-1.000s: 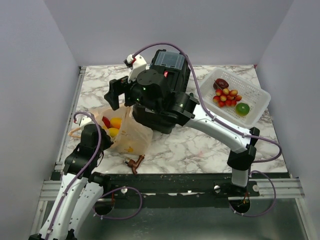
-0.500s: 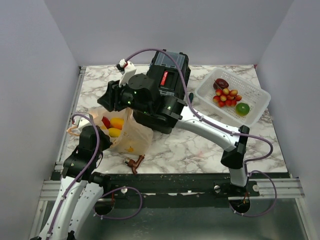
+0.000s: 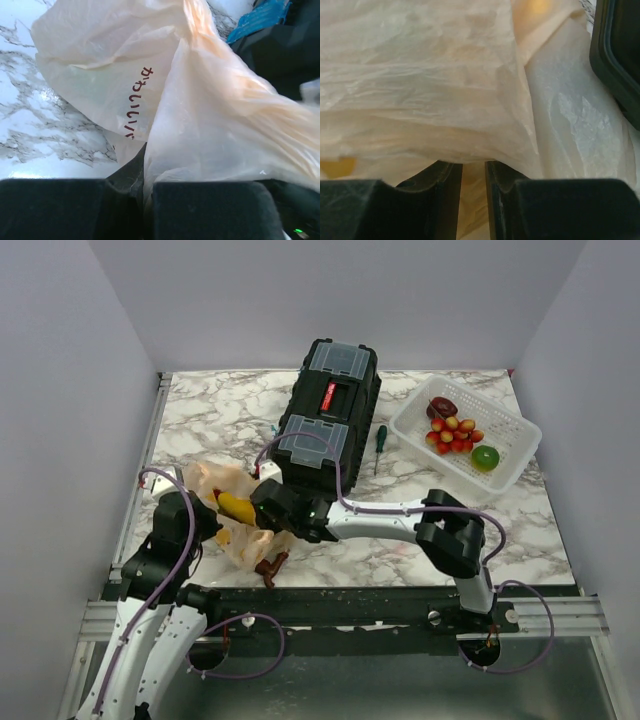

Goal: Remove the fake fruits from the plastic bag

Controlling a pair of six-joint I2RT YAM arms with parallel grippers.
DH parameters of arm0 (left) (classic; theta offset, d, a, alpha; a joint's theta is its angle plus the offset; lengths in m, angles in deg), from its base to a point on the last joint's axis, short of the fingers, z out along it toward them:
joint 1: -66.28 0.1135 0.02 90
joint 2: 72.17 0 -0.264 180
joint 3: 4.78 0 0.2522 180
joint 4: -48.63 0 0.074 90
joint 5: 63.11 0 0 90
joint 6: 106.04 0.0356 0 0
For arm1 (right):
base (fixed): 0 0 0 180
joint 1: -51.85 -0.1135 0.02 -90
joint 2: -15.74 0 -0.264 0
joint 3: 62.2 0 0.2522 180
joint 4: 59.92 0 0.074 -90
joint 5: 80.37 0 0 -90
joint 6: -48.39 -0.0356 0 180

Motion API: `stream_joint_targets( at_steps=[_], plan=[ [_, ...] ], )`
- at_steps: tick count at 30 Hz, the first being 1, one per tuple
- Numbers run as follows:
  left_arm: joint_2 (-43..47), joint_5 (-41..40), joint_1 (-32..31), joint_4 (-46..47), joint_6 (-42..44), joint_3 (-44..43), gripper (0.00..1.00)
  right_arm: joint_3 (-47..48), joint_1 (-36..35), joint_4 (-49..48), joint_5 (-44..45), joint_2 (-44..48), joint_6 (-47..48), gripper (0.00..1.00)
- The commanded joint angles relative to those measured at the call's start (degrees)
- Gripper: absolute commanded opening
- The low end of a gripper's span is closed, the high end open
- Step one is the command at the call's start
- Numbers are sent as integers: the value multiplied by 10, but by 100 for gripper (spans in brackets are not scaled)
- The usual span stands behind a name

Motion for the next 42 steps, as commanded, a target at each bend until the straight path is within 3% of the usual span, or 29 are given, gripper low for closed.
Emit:
stream_joint_targets(
  at_steps=[1,4,9,13,21,24,26,32,36,39,42],
  plan=[
    [-14,40,2,-35,42,-44,0,-9,-14,-24,118,-32,27,27],
    [-18,80,2,-72,38,-62,0,11,-14,22,179,-45,43,29],
    [-12,93,2,-124,19,-77,0,41,-14,50,248,-35,97,48],
    [-2,152,2,-130,14,-67,0,83,-14,67,203,-6,128,61],
    [8,151,2,-112,-25,-28,0,45,-14,49,23,118,125,92],
    [5,160,3,-103,-33,-19,0,45,-14,71,-27,154,127,97],
    [0,180,3,-99,-31,-18,7,40,-14,84,-50,175,123,99],
    [-13,193,3,-117,-12,-48,40,-34,-21,55,-106,228,56,100],
    [-8,176,3,-148,-8,-74,54,-57,-78,40,-9,225,10,100],
    [4,162,3,-171,8,-101,57,-85,-106,43,97,227,-67,100],
    [28,158,2,-184,37,-127,60,-131,-110,-1,86,245,-121,100]
  ],
)
